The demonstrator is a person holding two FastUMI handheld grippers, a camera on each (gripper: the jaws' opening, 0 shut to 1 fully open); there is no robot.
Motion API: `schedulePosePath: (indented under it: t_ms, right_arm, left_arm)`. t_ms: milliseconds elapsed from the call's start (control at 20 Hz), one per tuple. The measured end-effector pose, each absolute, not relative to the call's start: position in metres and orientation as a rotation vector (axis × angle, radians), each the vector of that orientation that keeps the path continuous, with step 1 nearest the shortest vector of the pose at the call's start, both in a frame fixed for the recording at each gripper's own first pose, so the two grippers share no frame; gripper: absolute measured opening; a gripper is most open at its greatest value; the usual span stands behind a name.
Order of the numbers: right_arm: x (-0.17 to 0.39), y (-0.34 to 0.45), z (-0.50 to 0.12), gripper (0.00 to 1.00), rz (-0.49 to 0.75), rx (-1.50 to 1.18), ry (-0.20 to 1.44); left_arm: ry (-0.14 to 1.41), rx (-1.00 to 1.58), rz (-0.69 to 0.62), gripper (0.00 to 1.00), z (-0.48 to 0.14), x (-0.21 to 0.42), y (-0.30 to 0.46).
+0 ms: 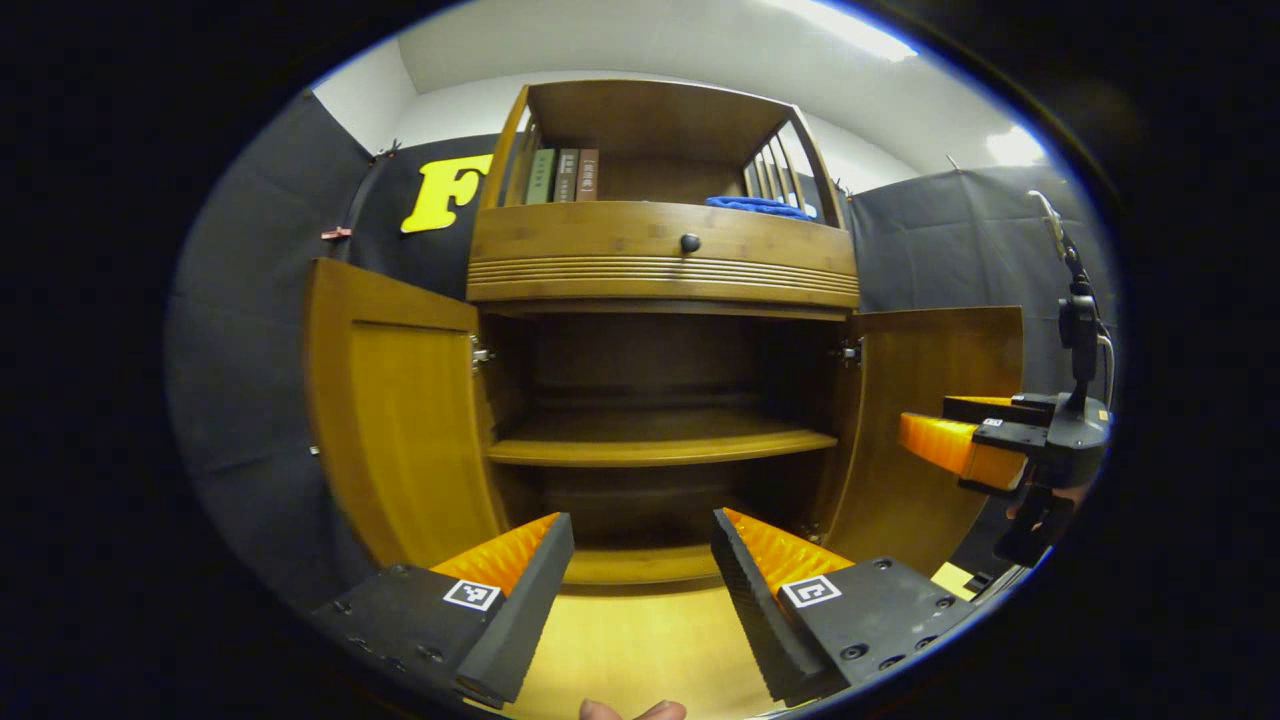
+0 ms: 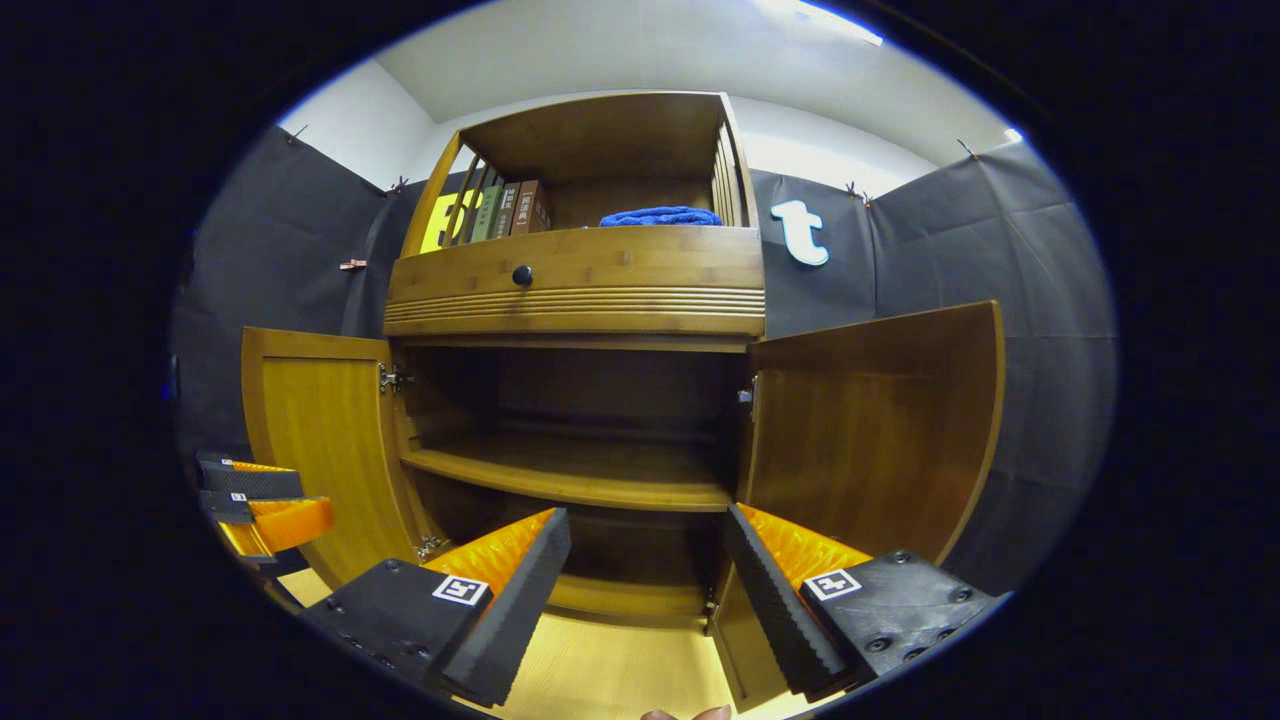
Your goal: Open the right door of the double-door shoe cabinet with the right hand, and open the left door with the left hand.
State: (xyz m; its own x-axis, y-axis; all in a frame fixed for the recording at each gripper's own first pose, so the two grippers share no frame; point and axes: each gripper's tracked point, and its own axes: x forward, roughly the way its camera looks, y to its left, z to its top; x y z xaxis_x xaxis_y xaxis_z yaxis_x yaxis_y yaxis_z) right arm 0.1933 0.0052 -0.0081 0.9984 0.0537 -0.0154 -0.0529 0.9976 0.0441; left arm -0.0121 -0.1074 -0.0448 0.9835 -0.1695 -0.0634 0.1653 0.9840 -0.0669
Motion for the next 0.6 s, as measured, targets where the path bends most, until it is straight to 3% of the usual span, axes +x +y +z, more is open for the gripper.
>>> schedulePosePath:
  t_ms: [50,300,350,400,500,600]
  right_arm:
    - [0.193,0.004,-0.009,0.99,0.055,0.047,0.016]
    - [0.196,0.002,-0.016,0.99,0.086,0.065,0.04]
    - [0.198,0.003,-0.018,0.94,0.096,0.07,0.048]
    - [0.2,0.007,-0.02,0.98,0.112,0.068,0.057]
    - [0.204,0.015,-0.02,0.94,0.146,0.042,0.066]
    - [0.206,0.026,-0.012,0.99,0.167,0.042,0.042]
  left_arm:
    - [0.064,-0.062,-0.182,0.87,-0.044,-0.007,-0.117]
    - [0.058,-0.06,-0.214,0.87,-0.053,0.011,-0.146]
    - [0.067,-0.074,-0.219,0.87,-0.059,0.014,-0.148]
    - [0.08,-0.083,-0.209,0.87,-0.066,0.018,-0.147]
    - [0.111,-0.08,-0.164,0.87,-0.08,0.025,-0.137]
    - [0.11,-0.074,-0.147,0.87,-0.085,0.021,-0.134]
